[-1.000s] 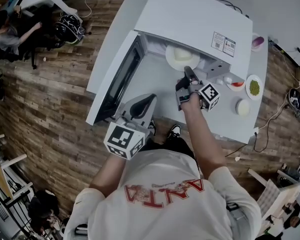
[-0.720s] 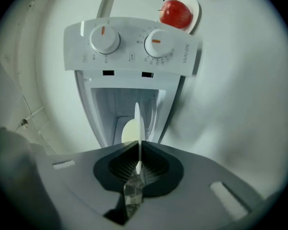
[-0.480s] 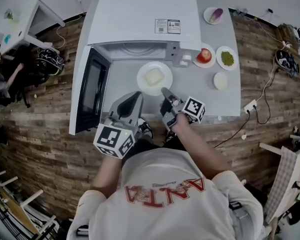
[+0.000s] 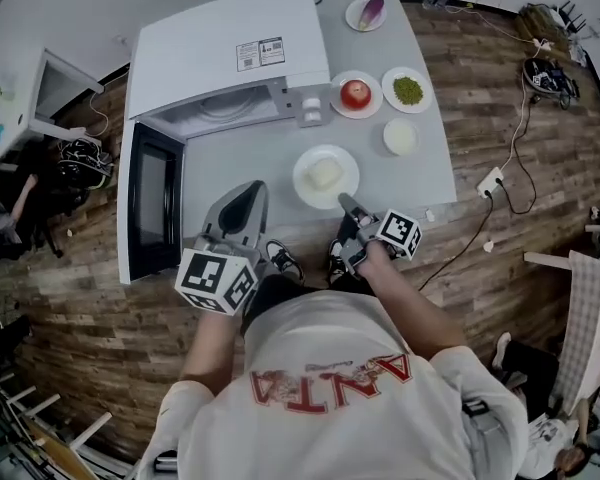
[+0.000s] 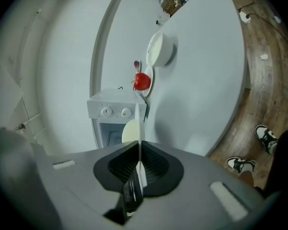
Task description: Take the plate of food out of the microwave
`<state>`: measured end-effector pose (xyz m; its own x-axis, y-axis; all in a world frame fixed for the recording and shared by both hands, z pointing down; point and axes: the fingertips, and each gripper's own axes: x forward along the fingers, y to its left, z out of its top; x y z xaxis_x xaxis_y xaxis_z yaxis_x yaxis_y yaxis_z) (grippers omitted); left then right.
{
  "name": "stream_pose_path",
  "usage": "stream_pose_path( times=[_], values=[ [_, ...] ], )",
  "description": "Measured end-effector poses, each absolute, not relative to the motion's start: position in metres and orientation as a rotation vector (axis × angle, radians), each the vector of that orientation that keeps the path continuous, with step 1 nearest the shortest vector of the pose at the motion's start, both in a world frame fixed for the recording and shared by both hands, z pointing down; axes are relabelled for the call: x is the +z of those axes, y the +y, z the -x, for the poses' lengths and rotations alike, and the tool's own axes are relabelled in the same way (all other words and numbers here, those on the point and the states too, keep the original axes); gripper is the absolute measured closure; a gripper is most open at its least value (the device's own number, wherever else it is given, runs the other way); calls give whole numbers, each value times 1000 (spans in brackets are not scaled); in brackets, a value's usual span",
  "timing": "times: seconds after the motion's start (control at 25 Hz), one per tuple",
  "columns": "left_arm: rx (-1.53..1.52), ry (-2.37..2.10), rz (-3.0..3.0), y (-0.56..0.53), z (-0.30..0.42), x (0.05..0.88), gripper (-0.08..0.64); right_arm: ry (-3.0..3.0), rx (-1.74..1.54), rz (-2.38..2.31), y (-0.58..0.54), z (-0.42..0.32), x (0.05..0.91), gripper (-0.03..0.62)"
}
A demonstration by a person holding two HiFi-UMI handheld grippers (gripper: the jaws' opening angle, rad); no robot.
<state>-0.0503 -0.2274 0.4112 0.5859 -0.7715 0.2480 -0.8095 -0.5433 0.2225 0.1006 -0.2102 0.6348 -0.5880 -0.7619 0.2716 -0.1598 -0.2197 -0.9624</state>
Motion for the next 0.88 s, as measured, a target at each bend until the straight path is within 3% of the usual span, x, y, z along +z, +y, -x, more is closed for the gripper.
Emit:
stream_pose_path(
  times=[0.36, 0.88],
  values=[
    [190, -1287, -2509, -221, 29, 413, 551, 1538, -1817, 1181, -224, -158, 660, 575],
    [214, -1353, -2448, -219, 34, 419, 551, 1525, -1878, 1216, -244, -173, 688, 574]
  ],
)
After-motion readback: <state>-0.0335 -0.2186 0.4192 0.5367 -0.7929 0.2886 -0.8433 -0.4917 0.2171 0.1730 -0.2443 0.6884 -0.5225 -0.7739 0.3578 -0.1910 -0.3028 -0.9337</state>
